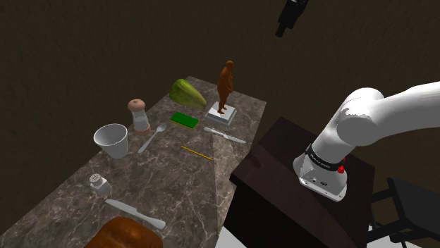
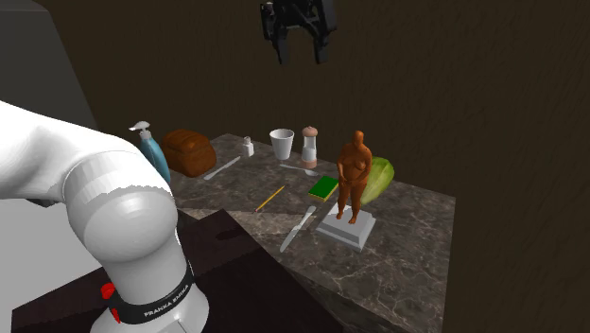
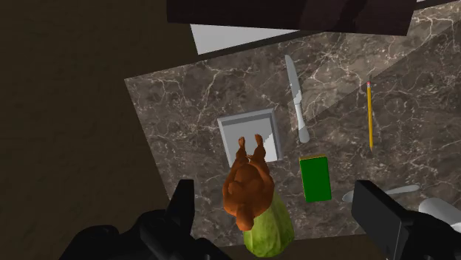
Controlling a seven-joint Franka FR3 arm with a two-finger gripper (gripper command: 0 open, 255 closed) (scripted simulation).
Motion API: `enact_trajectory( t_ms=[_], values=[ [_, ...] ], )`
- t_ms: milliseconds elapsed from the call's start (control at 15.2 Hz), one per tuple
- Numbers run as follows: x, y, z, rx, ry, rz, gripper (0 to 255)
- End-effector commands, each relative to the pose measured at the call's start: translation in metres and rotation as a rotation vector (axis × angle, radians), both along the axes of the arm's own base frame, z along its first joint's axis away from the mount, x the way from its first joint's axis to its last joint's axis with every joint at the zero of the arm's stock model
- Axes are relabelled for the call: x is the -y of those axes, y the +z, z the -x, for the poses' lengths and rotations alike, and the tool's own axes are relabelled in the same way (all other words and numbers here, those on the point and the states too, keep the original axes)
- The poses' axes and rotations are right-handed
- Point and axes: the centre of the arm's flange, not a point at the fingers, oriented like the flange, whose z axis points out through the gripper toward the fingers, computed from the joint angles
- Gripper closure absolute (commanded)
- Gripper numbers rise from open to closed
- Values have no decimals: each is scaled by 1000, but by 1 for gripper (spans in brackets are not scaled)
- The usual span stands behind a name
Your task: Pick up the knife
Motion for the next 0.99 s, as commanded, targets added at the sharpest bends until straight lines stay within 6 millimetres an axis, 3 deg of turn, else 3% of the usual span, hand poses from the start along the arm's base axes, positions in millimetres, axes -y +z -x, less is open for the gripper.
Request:
enact_trajectory(
  t_ms=[0, 924],
  values=[
    [0, 0, 0, 0, 0, 0, 0],
    [-15, -179, -32, 12, 69, -57, 0]
  ],
)
